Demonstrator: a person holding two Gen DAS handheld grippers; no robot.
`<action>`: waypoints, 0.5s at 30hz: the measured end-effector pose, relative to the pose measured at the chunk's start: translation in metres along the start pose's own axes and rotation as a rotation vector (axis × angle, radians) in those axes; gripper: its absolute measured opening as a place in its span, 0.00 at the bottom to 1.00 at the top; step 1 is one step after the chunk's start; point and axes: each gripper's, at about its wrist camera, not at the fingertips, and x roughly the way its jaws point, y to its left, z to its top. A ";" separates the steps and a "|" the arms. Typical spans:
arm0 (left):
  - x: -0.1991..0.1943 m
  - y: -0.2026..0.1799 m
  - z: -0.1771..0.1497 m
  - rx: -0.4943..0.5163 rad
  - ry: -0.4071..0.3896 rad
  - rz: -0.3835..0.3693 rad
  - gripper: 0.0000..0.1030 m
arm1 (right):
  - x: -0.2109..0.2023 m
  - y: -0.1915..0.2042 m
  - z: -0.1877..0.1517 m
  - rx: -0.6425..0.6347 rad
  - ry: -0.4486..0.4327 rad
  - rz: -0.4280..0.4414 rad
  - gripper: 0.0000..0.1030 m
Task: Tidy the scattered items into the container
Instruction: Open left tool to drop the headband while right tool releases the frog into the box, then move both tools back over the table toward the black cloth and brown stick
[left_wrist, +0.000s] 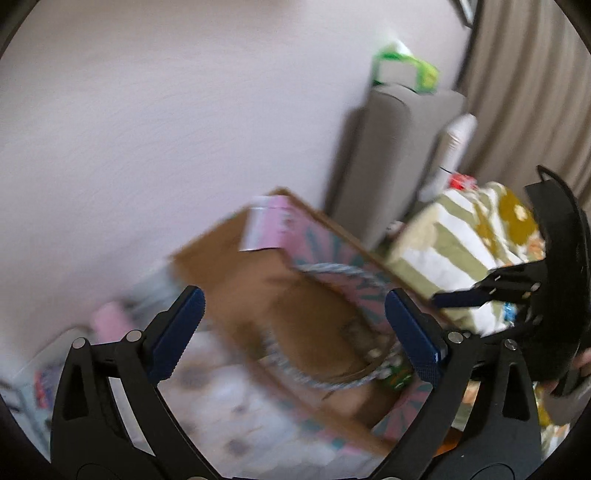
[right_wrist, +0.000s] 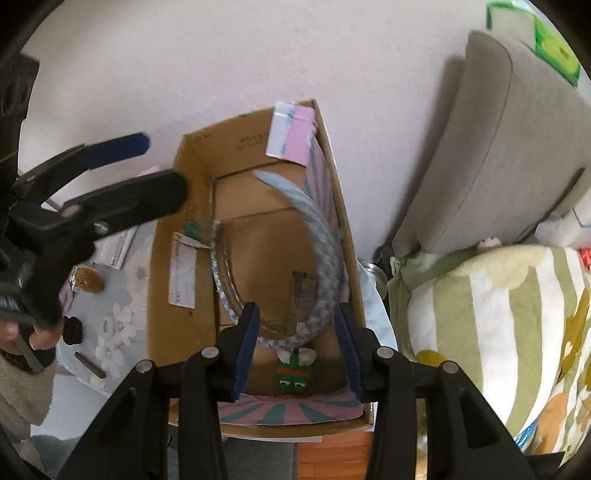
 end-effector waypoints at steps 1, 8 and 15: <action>-0.015 0.011 -0.004 -0.012 -0.013 0.036 0.95 | -0.006 0.005 0.003 -0.018 -0.012 0.000 0.38; -0.132 0.101 -0.057 -0.152 -0.068 0.294 0.99 | -0.040 0.053 0.016 -0.146 -0.116 0.064 0.40; -0.200 0.161 -0.153 -0.291 0.046 0.527 0.99 | -0.031 0.145 0.011 -0.365 -0.127 0.200 0.62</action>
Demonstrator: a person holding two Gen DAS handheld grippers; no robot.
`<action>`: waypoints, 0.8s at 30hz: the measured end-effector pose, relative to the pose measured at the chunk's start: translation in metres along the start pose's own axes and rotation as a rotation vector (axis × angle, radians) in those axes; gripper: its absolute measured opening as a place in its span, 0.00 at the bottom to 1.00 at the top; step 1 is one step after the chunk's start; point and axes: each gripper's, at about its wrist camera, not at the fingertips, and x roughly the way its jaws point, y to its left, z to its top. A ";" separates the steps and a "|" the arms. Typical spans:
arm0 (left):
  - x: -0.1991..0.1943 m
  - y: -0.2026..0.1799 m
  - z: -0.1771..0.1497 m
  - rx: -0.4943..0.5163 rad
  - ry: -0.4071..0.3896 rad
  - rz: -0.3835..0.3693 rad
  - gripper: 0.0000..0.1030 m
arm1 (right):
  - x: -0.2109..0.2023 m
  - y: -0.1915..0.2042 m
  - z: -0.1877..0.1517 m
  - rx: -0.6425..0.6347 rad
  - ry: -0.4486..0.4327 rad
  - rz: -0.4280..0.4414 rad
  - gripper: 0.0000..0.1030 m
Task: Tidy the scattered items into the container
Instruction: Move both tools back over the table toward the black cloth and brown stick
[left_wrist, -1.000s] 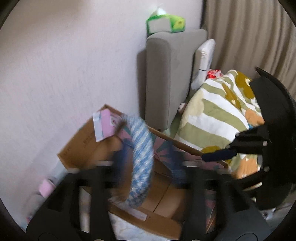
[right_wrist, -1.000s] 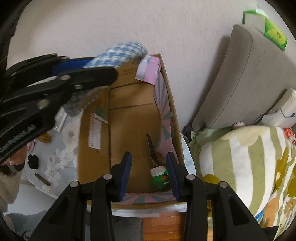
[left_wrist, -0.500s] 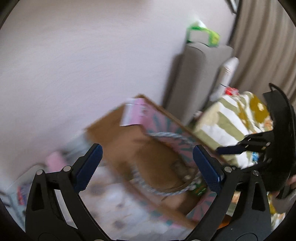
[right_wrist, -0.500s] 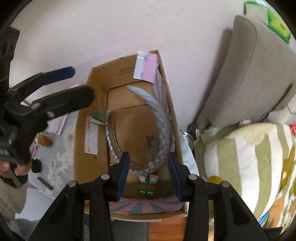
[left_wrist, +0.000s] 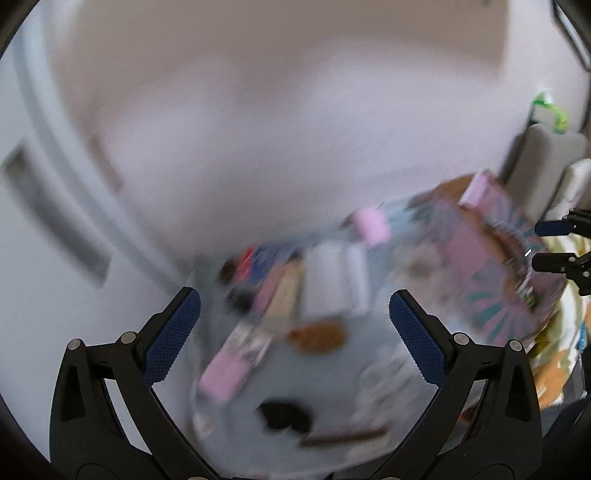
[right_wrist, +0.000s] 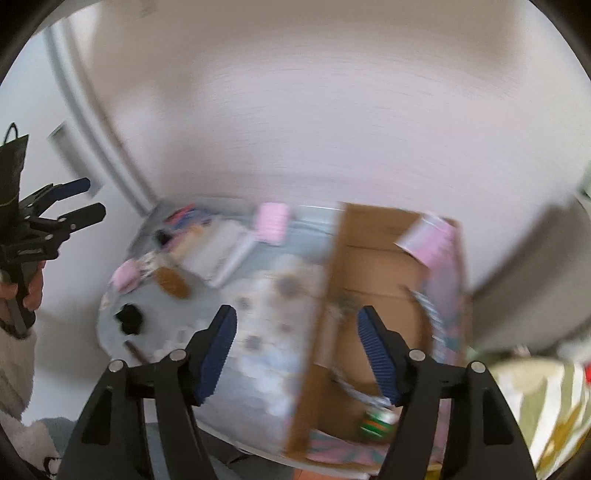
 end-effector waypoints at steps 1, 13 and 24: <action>0.001 0.007 -0.012 -0.013 0.015 0.014 0.99 | 0.008 0.012 0.001 -0.025 0.016 0.030 0.62; 0.072 0.008 -0.122 -0.045 0.217 -0.020 0.99 | 0.091 0.148 -0.050 -0.367 0.104 0.226 0.62; 0.112 0.016 -0.151 -0.128 0.250 -0.108 0.99 | 0.150 0.205 -0.092 -0.588 0.166 0.218 0.62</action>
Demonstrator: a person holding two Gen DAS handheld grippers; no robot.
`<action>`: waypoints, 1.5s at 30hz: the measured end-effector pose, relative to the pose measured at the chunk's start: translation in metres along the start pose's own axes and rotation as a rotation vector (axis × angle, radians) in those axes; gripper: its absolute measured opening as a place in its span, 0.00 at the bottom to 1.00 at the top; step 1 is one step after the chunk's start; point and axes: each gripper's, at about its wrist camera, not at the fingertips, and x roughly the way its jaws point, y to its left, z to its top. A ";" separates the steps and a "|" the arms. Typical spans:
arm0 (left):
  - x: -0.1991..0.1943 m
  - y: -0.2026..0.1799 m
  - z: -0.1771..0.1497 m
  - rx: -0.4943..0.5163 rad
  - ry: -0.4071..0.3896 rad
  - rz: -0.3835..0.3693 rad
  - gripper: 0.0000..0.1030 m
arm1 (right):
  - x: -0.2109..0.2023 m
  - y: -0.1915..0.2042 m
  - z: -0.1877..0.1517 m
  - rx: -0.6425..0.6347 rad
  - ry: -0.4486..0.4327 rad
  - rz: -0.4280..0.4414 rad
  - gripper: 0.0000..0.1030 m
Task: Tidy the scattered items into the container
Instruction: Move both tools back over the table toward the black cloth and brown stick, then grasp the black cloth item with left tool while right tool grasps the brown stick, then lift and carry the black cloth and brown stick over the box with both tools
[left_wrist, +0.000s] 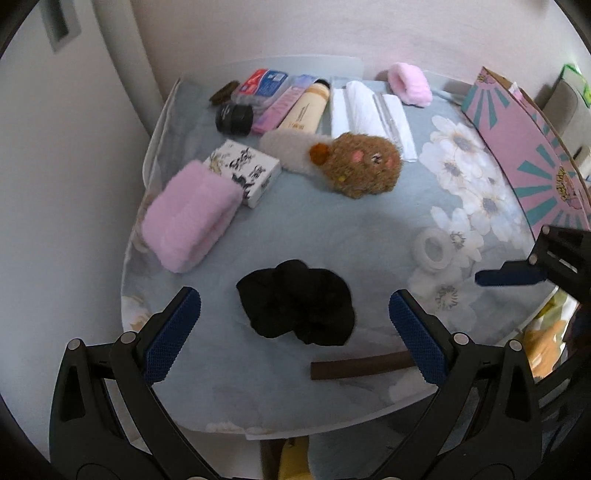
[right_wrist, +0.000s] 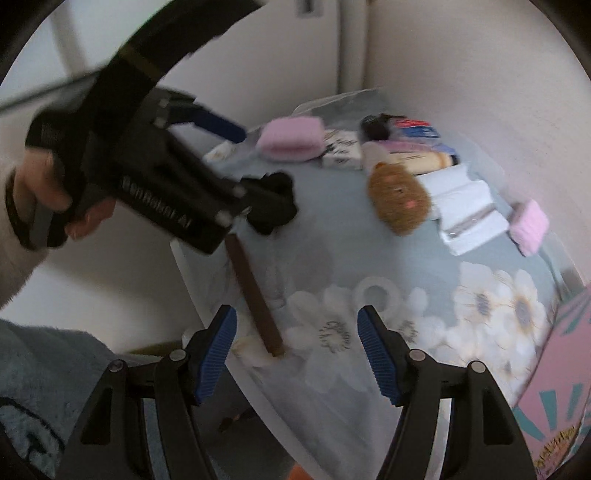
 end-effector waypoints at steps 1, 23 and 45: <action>0.004 0.003 -0.001 -0.009 0.003 -0.002 0.99 | 0.005 0.002 -0.001 -0.012 0.004 -0.006 0.62; 0.036 0.020 -0.009 -0.032 -0.009 -0.043 0.62 | 0.058 0.035 0.010 -0.208 0.001 -0.054 0.18; 0.033 0.019 -0.010 0.003 -0.010 -0.026 0.22 | 0.039 0.021 0.005 -0.121 0.020 -0.050 0.10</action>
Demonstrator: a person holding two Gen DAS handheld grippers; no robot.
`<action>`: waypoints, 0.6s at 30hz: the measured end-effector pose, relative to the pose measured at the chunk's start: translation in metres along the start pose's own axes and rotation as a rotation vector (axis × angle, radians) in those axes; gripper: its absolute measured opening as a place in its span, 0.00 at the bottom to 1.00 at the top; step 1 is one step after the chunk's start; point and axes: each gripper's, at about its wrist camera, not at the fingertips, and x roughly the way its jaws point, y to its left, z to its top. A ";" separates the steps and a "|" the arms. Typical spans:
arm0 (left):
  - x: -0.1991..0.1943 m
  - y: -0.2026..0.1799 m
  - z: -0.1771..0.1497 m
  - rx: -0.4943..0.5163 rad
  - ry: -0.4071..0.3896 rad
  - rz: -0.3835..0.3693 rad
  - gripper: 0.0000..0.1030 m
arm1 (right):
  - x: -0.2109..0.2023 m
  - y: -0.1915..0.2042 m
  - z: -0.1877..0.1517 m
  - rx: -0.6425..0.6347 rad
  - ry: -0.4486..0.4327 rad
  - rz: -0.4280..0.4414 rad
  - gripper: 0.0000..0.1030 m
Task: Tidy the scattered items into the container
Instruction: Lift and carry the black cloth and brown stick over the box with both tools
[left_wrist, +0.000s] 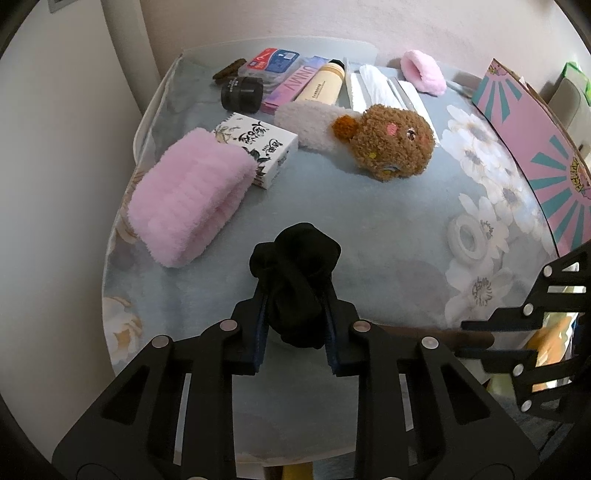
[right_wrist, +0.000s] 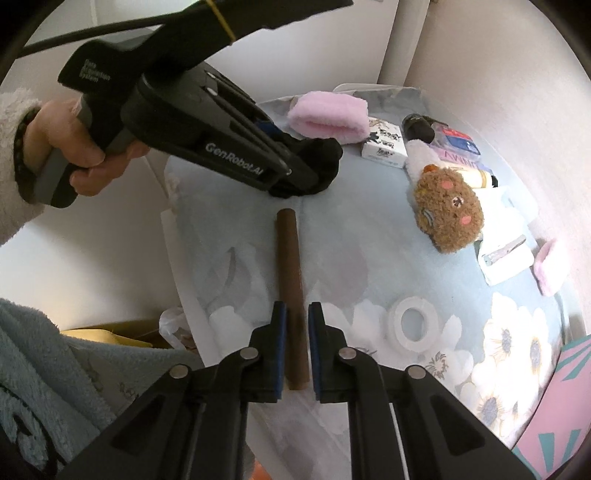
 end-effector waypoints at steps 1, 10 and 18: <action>0.000 -0.001 0.000 0.000 0.003 -0.003 0.24 | 0.001 0.001 0.001 -0.006 0.001 0.008 0.10; 0.005 -0.009 -0.003 0.034 0.014 0.011 0.39 | 0.015 -0.002 0.002 0.001 0.017 0.027 0.12; -0.005 0.003 -0.003 -0.010 -0.009 0.011 0.14 | 0.016 -0.009 0.004 0.040 0.028 0.077 0.12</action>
